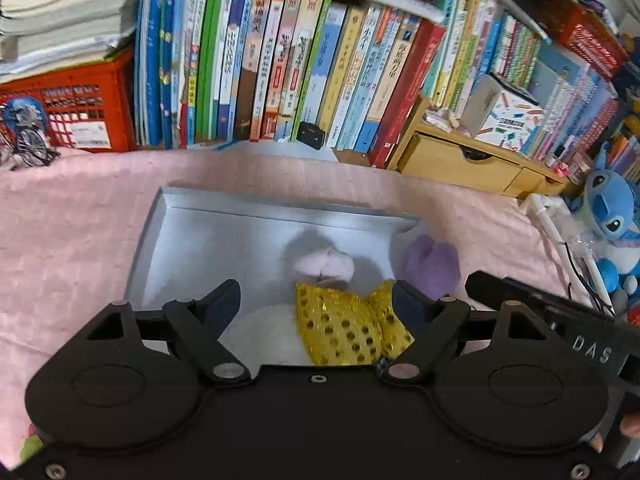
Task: Organize soft objects
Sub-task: 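Move both tools back toward the green scrunchie and checked cloth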
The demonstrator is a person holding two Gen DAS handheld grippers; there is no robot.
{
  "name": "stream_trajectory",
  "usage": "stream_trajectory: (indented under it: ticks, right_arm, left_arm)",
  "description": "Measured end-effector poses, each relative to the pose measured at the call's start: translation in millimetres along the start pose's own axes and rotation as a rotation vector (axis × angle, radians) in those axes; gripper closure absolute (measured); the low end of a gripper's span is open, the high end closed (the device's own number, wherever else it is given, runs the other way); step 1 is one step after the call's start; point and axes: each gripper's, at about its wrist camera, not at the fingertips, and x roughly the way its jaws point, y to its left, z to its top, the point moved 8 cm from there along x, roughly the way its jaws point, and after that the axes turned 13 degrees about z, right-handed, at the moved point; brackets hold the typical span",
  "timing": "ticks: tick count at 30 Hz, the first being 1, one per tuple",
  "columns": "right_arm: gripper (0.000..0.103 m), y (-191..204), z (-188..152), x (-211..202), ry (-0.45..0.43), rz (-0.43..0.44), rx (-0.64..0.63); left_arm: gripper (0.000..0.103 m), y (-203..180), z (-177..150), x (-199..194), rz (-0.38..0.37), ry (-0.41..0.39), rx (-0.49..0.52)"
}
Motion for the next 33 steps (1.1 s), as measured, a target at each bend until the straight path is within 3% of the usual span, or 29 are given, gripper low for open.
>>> stream_trajectory:
  ticks: [8, 19, 26, 33]
  right_arm:
    - [0.031, 28.8, -11.5, -33.8, -0.043, -0.005, -0.139]
    - [0.023, 71.6, -54.6, -95.9, -0.156, 0.04, -0.313]
    - [0.021, 89.1, -103.9, -115.2, -0.222, 0.051, -0.395]
    - [0.016, 96.9, -157.8, -113.9, -0.221, 0.058, -0.447]
  left_arm:
    - [0.019, 14.4, -32.0, -47.4, 0.017, -0.106, 0.034]
    - [0.015, 41.5, -106.4, -126.3, -0.122, -0.282, 0.046]
    - [0.014, 62.8, -169.2, -154.0, -0.168, -0.361, 0.071]
    - [0.012, 85.5, -224.2, -165.8, -0.093, -0.468, 0.094]
